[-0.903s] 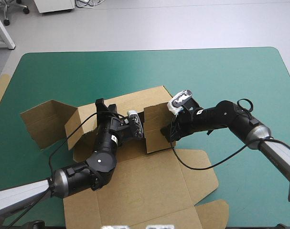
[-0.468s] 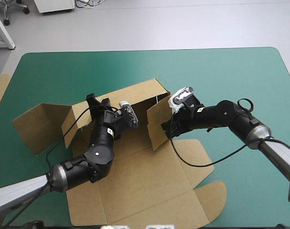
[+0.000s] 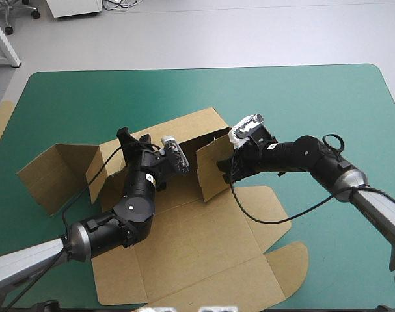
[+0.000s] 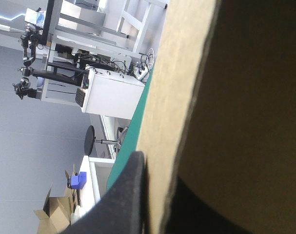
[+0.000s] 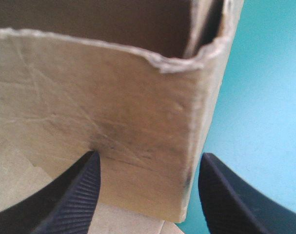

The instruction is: Fold the box

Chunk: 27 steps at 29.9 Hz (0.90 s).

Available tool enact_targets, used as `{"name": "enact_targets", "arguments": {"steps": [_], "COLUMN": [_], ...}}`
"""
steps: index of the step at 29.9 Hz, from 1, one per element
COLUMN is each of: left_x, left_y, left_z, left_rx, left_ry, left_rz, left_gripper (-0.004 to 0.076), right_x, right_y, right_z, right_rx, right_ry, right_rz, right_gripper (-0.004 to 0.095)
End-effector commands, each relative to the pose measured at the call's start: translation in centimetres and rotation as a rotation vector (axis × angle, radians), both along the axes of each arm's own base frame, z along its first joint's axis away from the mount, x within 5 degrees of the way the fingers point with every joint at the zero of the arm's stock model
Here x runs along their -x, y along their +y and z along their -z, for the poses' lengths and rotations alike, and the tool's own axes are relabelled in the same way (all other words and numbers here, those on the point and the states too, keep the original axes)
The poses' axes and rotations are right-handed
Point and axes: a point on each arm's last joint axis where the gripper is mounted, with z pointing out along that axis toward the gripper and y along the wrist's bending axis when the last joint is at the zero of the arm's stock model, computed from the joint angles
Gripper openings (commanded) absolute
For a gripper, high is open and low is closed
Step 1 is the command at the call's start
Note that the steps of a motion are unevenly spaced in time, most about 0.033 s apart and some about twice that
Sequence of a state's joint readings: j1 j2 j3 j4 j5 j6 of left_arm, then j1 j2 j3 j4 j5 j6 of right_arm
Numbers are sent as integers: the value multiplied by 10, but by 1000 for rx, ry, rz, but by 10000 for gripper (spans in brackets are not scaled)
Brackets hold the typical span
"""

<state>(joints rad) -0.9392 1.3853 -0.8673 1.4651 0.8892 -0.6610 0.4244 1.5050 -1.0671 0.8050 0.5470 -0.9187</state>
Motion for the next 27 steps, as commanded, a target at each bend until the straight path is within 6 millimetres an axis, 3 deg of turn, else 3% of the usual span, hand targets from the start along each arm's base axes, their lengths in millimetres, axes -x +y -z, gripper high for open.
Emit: {"name": "enact_targets", "arguments": {"steps": [1, 12, 18, 27], "left_x": [1, 2, 2, 2], "left_y": [4, 3, 3, 3], "left_z": [-17, -16, -16, -15], "left_rx": [69, 75, 77, 80], "left_ry": [-36, -24, -23, -18], "left_rz": [-25, -21, -16, -21], "left_gripper": [-10, -10, -10, -10], "right_x": [-7, -12, -13, -16], "right_y": [2, 6, 6, 20], "right_z": [-12, -16, -18, -6], "right_rx": [-51, -120, -123, -156], "right_ry": [-54, -101, -123, -116], "right_rz": [33, 37, 44, -15], "right_gripper": [540, 533, 432, 433]}}
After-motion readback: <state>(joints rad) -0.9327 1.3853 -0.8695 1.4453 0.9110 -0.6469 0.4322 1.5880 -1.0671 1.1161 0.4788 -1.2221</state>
